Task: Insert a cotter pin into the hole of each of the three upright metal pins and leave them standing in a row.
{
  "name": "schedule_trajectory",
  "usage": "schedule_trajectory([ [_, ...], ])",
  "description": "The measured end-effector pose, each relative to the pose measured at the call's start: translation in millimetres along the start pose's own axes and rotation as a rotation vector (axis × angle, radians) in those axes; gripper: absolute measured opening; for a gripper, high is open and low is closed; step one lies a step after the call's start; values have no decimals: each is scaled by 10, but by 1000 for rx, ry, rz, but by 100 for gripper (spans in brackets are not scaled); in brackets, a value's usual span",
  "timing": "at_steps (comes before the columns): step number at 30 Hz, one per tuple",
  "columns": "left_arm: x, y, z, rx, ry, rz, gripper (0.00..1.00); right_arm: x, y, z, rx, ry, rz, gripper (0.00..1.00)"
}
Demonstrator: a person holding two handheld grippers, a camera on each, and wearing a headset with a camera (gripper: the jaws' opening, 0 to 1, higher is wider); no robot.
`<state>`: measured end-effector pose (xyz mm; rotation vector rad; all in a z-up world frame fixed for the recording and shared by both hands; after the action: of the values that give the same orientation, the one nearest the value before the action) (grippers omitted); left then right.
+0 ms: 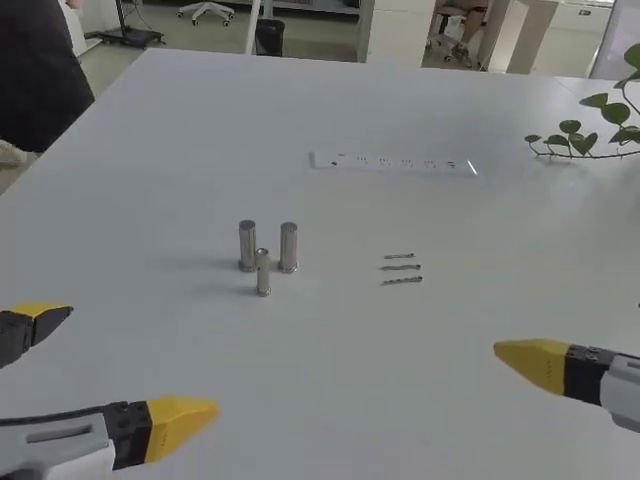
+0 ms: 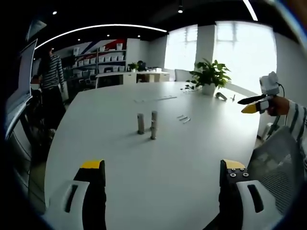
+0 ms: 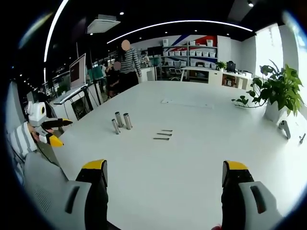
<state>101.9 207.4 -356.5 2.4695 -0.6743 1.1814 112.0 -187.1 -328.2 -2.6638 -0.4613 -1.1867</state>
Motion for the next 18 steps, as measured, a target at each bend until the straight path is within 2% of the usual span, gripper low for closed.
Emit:
schedule_trajectory([
  [2, 13, -24, -13, 18, -1, 1, 99, 0, 6, -5, -3, 0, 0, 98],
  [4, 46, -68, -28, 41, 25, -12, 99, -3, 13, -11, -6, -1, 2, 98],
  [8, 111, -100, -26, 16, 46, -9, 99, -10, 29, -16, -8, -4, 8, 98],
  [13, 167, -113, 21, 15, 23, 32, 99, -1, 36, -30, -12, -2, 9, 98],
  [18, 212, -104, 86, -8, 21, 41, 99, 6, 47, -54, -20, 3, 14, 98],
])
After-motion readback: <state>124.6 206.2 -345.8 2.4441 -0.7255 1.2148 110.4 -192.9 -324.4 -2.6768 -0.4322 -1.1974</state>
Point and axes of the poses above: the centre of the closed fingertips' face, and the gripper's own axes: z roughly forward along the fingers, y roughly to its right, x roughly out of its top, the point moved 9 cm from there along -z, roughly backward along the fingers, and after that the axes turned 10 degrees about -y, right-handed, at the moved point
